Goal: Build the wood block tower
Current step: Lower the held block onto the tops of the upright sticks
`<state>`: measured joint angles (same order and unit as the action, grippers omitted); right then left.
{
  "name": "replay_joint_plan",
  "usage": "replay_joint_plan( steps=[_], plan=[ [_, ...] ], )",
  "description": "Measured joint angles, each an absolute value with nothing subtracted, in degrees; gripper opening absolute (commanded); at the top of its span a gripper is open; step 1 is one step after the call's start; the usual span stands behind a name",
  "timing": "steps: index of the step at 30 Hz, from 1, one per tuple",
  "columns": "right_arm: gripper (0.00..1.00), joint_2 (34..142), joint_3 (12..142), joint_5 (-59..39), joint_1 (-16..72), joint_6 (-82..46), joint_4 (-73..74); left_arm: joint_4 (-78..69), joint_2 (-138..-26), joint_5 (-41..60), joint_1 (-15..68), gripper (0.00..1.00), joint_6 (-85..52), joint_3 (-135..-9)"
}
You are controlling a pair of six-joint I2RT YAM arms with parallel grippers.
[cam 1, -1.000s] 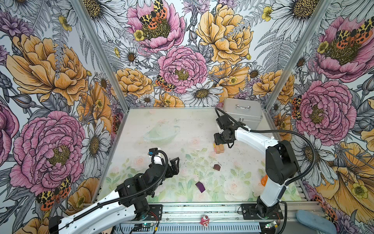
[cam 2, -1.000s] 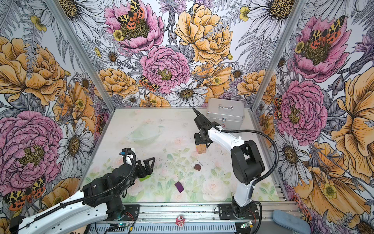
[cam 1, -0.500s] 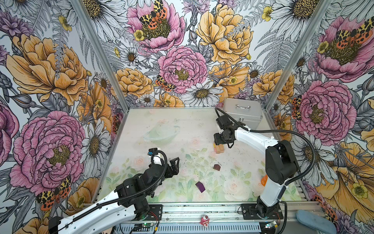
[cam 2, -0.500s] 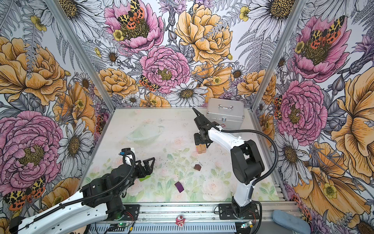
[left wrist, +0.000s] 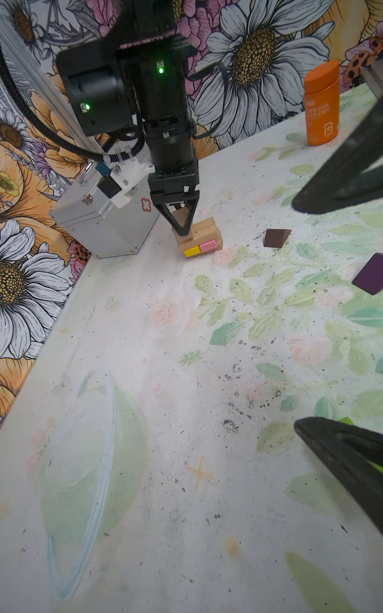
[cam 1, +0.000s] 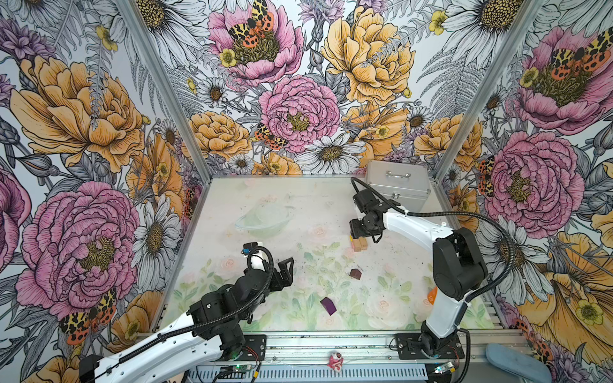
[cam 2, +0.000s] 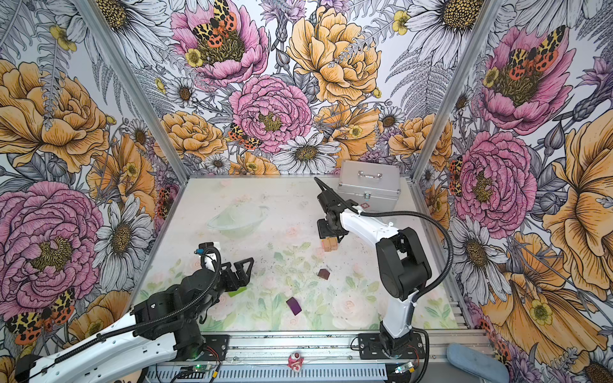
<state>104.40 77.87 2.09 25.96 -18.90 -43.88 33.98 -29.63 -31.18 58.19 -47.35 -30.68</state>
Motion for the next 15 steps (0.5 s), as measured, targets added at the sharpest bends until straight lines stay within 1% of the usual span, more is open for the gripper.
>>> replay_joint_plan(
  steps=[15],
  plan=[
    [0.43,105.60,78.30,1.85,26.06,-18.90,-43.86,33.98,-28.69,-30.98,57.84,0.97,-47.35,-30.28]
  ],
)
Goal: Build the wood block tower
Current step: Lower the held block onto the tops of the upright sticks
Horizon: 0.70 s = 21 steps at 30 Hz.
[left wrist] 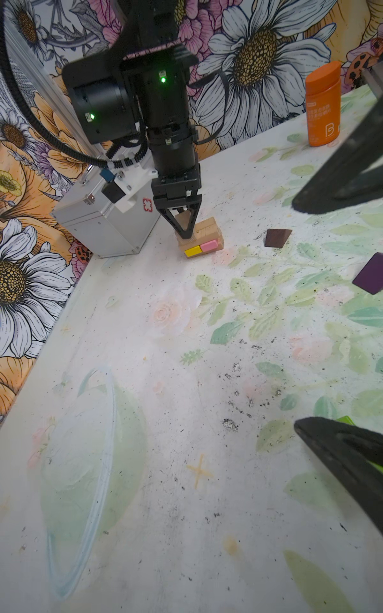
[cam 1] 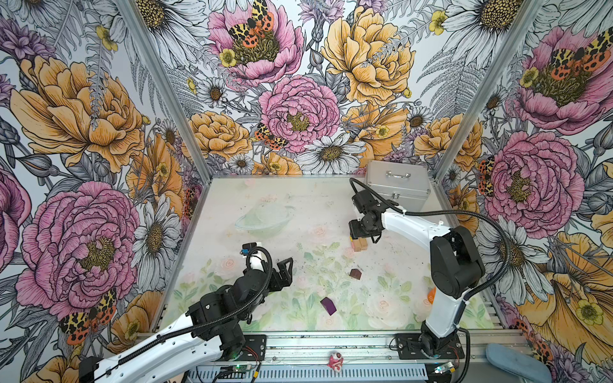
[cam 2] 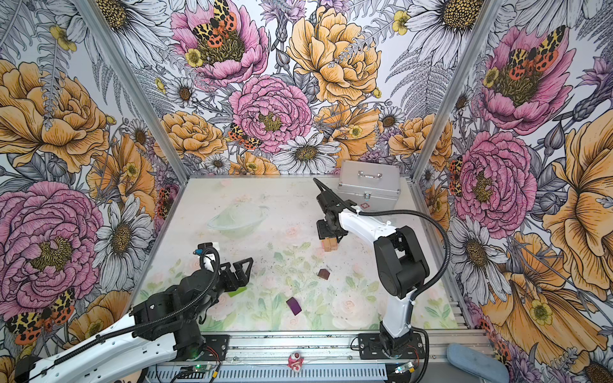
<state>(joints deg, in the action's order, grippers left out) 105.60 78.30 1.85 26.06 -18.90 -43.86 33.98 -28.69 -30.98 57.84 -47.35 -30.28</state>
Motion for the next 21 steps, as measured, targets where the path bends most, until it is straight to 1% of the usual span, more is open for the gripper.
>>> replay_joint_plan(
  steps=[12,18,21],
  plan=[
    [0.44,106.80,79.81,1.85,26.06,-18.87,-43.83,33.98,-28.49,-30.81,57.32,0.97,-47.35,-30.22],
    [0.47,107.13,80.25,1.87,26.06,-18.87,-43.90,33.98,-28.49,-30.55,56.69,0.97,-47.35,-30.20],
    [0.50,107.46,80.64,1.87,26.06,-18.87,-43.88,33.98,-28.49,-30.28,56.18,0.97,-47.35,-30.20]
  ],
)
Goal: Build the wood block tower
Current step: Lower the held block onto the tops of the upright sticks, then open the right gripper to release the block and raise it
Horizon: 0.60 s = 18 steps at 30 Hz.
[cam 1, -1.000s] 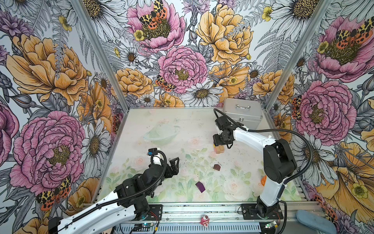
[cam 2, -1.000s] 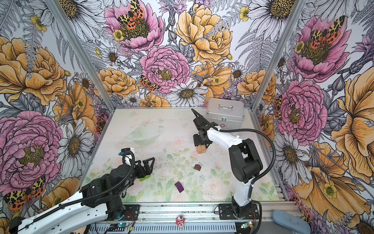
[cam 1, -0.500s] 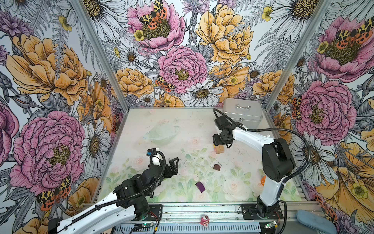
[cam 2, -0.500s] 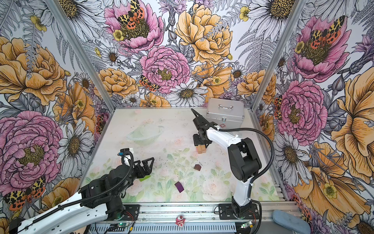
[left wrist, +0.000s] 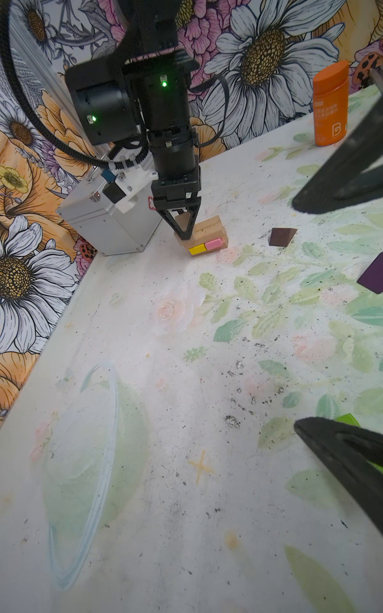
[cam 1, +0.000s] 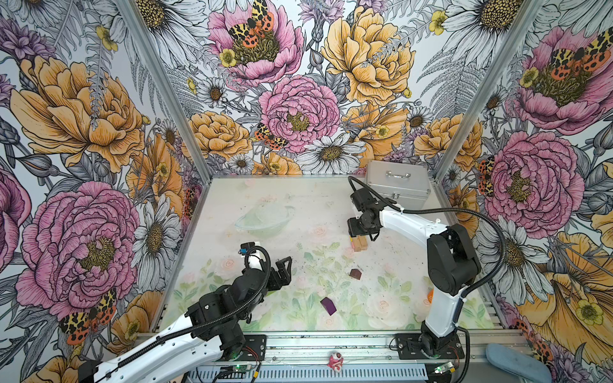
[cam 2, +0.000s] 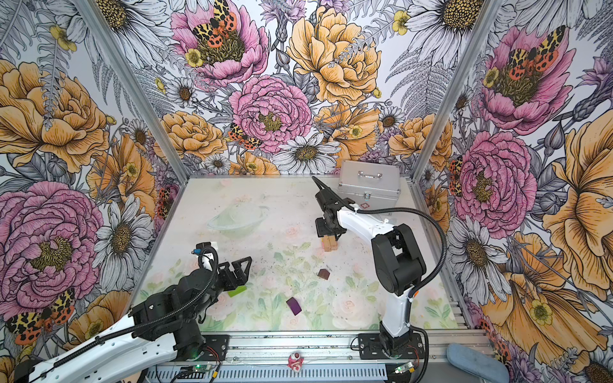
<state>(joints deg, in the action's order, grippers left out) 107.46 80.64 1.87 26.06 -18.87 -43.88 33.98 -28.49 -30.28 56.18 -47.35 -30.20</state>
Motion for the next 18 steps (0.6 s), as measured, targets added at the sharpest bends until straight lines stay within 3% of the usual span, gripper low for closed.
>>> replay_joint_plan(
  steps=[10,18],
  plan=[
    [0.76,107.48,80.66,1.80,26.06,-18.72,-43.90,33.98,-28.56,-29.06,55.48,0.97,-47.31,-30.22],
    [0.84,107.46,80.66,1.72,26.06,-18.48,-43.90,33.95,-29.04,-28.84,55.24,0.97,-46.89,-30.22]
  ],
)
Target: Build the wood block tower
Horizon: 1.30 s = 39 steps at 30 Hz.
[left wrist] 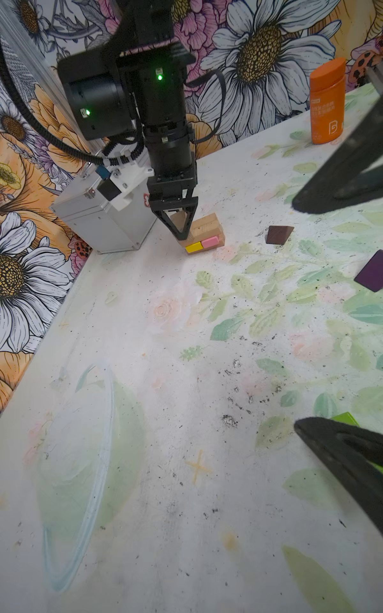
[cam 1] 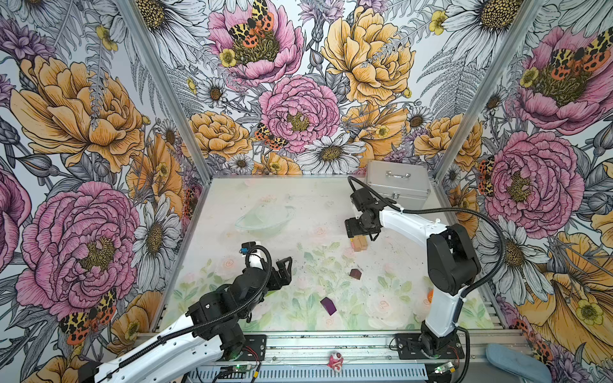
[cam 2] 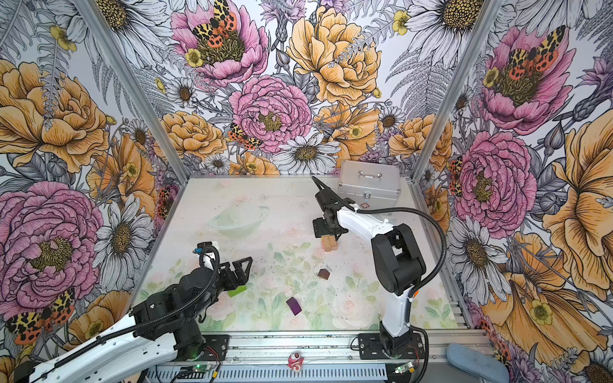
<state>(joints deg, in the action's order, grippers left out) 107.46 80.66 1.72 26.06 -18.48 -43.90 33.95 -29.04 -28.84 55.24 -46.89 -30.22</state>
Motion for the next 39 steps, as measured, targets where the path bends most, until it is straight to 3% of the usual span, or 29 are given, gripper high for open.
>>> replay_joint_plan(
  steps=[20,39],
  plan=[
    [0.84,94.98,78.87,2.33,29.54,-19.75,-45.58,34.48,-25.02,-28.40,55.24,0.96,-47.42,-28.14],
    [0.90,86.21,71.11,2.31,32.67,-21.41,-45.98,49.12,-29.06,-29.34,55.24,0.96,-64.69,-21.67]
  ],
)
